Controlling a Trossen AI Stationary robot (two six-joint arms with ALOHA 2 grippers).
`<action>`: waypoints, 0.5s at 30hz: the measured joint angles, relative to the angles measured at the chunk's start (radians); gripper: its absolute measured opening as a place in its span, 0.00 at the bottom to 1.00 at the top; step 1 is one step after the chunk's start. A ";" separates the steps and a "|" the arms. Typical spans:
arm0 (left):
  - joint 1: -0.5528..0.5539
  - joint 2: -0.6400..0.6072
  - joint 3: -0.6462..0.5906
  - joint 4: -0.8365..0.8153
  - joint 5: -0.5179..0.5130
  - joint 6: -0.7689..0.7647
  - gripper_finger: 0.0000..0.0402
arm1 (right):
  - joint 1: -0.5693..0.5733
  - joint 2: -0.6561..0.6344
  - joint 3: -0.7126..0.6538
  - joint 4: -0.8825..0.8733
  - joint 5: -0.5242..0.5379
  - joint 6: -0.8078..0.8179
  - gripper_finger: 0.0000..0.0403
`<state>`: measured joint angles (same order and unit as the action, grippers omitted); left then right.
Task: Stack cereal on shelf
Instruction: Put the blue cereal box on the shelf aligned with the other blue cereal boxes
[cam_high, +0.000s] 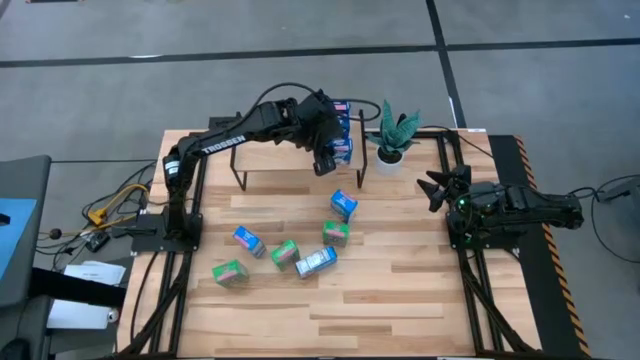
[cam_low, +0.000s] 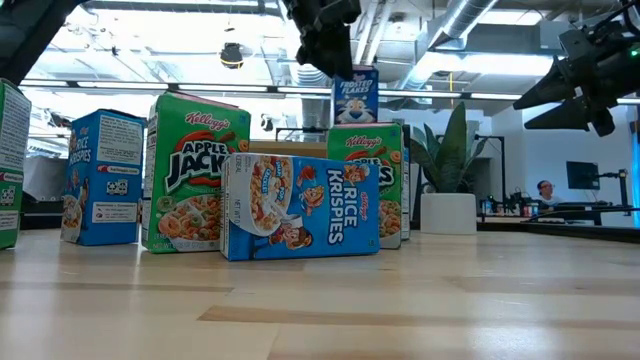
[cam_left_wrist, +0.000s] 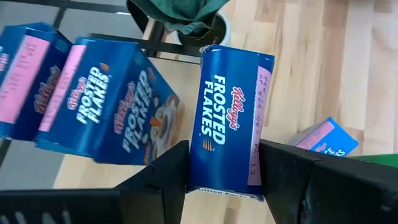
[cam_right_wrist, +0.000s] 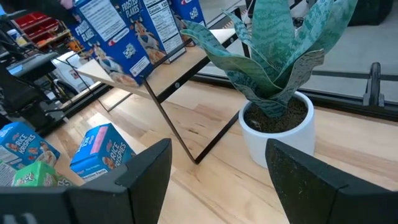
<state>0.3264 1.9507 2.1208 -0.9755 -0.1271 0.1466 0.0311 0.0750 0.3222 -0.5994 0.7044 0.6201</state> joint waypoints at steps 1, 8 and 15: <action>0.000 0.000 0.000 0.002 -0.010 0.000 0.39 | 0.000 0.000 0.000 0.000 0.000 0.000 0.71; 0.002 0.000 0.000 -0.002 -0.012 0.007 0.39 | 0.000 0.000 0.000 0.000 0.000 0.000 0.71; 0.002 0.000 0.000 -0.002 -0.016 0.007 0.39 | 0.000 0.000 0.000 0.000 0.000 0.000 0.71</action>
<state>0.3279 1.9507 2.1208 -0.9775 -0.1434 0.1536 0.0311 0.0750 0.3222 -0.5991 0.7048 0.6201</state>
